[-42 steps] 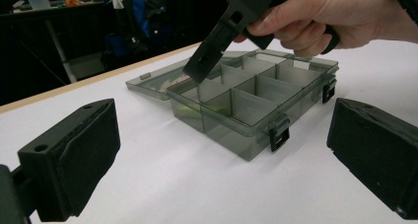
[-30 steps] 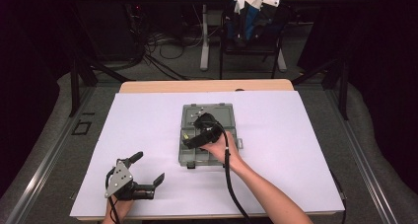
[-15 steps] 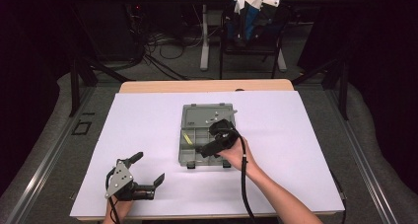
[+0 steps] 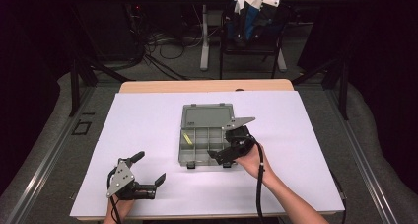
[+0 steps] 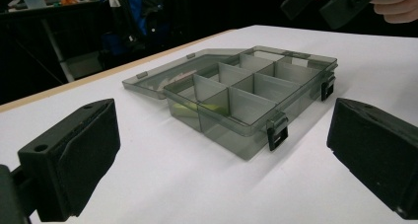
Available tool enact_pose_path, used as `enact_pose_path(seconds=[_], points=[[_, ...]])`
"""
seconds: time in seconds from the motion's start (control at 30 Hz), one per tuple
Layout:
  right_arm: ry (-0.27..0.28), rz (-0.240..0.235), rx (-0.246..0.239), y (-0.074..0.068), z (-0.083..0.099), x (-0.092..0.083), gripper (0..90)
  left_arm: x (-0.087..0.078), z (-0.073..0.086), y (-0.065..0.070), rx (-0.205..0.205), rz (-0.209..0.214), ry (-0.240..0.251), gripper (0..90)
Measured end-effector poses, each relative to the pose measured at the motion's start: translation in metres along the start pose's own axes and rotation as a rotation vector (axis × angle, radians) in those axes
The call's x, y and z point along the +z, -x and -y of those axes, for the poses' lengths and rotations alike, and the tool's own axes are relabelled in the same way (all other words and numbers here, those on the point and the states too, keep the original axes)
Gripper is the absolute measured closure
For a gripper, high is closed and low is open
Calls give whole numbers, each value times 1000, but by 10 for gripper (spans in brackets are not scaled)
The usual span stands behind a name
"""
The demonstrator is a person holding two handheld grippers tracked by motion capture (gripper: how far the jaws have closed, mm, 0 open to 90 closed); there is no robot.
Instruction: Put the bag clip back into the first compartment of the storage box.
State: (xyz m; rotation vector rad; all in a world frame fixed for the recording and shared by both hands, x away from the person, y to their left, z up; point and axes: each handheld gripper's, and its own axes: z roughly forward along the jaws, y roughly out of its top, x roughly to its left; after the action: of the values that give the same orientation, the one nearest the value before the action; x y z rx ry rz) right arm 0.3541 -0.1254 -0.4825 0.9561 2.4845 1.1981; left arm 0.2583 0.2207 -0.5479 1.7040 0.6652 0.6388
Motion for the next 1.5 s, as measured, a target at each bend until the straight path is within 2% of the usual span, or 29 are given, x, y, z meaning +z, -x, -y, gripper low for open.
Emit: enact_pose_path(seconds=[0.13, 0.23, 0.3, 0.6, 0.63, 1.07, 1.3, 1.5], points=[[5, 23, -15, 2, 11, -12, 0, 0, 0, 0, 2, 2, 0, 0], [31, 38, -11, 4, 20, -21, 0, -1, 0, 0, 1, -1, 1, 0], [23, 49, -18, 5, 26, -28, 0, 0, 0, 0, 0, -1, 1, 0], [57, 77, -12, 11, 49, -50, 0, -1, 0, 0, 6, -2, 0, 0], [72, 82, -11, 11, 52, -51, 0, -1, 0, 0, 6, -2, 1, 0], [77, 109, -10, 13, 84, -69, 0, 0, 0, -1, -1, -3, 1, 0], [106, 121, -12, 13, 101, -78, 0, 1, 0, 0, -2, -2, -5, 0], [116, 134, -29, 13, 113, -85, 0, 1, 0, 0, 0, -2, -6, 0]])
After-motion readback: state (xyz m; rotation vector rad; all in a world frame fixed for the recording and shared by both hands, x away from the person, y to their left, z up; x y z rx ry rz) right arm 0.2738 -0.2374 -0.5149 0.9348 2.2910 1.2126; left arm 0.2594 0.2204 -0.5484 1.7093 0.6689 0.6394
